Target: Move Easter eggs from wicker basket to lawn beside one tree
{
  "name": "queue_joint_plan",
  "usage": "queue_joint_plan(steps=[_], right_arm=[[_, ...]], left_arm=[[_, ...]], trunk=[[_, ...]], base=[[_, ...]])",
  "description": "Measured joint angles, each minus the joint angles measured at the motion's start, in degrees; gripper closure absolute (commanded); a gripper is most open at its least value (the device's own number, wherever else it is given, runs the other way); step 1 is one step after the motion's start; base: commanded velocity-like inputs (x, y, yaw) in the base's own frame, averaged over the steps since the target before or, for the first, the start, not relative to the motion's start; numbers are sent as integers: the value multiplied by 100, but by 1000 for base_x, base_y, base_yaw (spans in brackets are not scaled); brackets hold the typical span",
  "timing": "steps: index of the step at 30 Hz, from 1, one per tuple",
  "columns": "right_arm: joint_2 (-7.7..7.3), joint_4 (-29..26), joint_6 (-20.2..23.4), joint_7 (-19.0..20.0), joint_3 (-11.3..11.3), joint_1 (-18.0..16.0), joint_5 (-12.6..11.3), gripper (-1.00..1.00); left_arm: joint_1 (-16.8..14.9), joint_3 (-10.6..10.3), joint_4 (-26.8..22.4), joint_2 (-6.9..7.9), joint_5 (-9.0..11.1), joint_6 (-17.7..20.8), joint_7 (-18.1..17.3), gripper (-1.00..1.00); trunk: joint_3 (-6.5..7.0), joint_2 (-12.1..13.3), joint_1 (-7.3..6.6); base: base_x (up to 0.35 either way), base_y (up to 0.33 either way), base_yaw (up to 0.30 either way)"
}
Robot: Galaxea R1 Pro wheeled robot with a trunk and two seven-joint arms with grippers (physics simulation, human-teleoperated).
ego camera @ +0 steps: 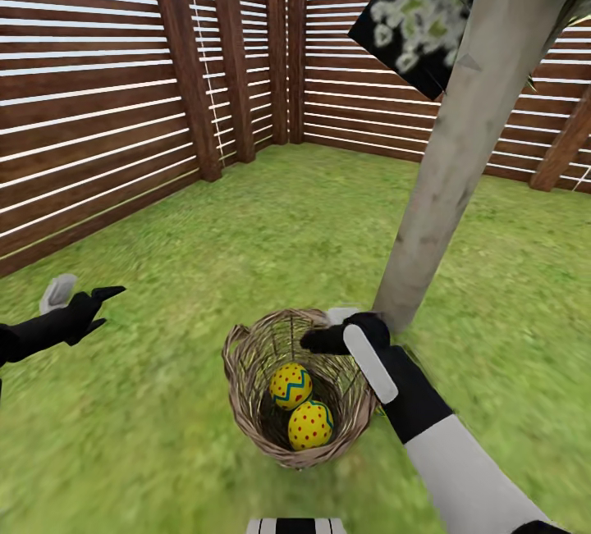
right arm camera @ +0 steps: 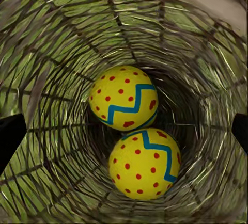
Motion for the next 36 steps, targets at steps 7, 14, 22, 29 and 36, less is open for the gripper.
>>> queue_joint_plan(steps=[7, 14, 22, 29, 36], right_arm=[[324, 2269, -51, -36, 714, -985, -12, -100], [366, 2589, -101, 5, 709, -1086, -28, -100], [381, 2684, -112, 356, 703, -1092, -29, -100], [373, 3121, -716, 406, 687, -1110, -635, -100], [374, 3827, -1295, 393, 673, -1223, -795, -100]], left_arm=[[0, -4, 0, 2, -9, 4, -7, -100], [1, -27, 7, -20, -14, -3, -7, -100], [1, -43, 14, -26, -15, -3, -7, -100], [1, -43, 16, -27, -15, -3, -7, -100], [0, -43, 27, -25, -12, -4, -7, -100]], trunk=[[22, 1, -3], [111, 7, -13], [111, 7, -13], [155, 9, -18], [221, 13, -26]], base=[[0, 0, 0], [0, 0, 0], [0, 0, 0], [0, 0, 0], [0, 0, 0]])
